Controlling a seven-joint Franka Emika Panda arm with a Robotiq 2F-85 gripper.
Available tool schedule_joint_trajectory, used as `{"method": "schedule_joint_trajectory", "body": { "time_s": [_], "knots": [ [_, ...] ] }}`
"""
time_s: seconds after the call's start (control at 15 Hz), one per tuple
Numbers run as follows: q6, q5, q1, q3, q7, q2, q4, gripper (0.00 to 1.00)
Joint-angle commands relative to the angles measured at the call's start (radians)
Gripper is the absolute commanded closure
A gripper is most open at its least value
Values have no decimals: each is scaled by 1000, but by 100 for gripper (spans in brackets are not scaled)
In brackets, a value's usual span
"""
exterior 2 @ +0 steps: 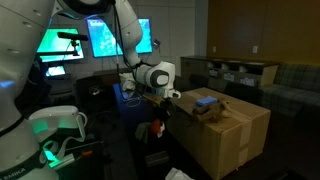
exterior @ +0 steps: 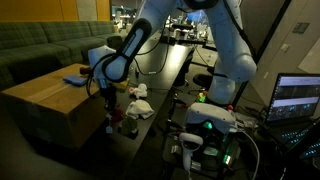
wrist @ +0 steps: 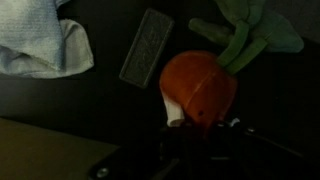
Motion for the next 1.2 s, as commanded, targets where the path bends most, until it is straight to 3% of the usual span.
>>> {"method": "schedule_joint_trajectory", "body": {
  "time_s": [0.0,0.47,1.13],
  "knots": [
    [-59,23,-5,9,-26,-122,-56,93],
    [-125,-34,27,-11,27,-266,-47,93],
    [-259,-153,87,-12,112,-202,277,93]
  ]
}}
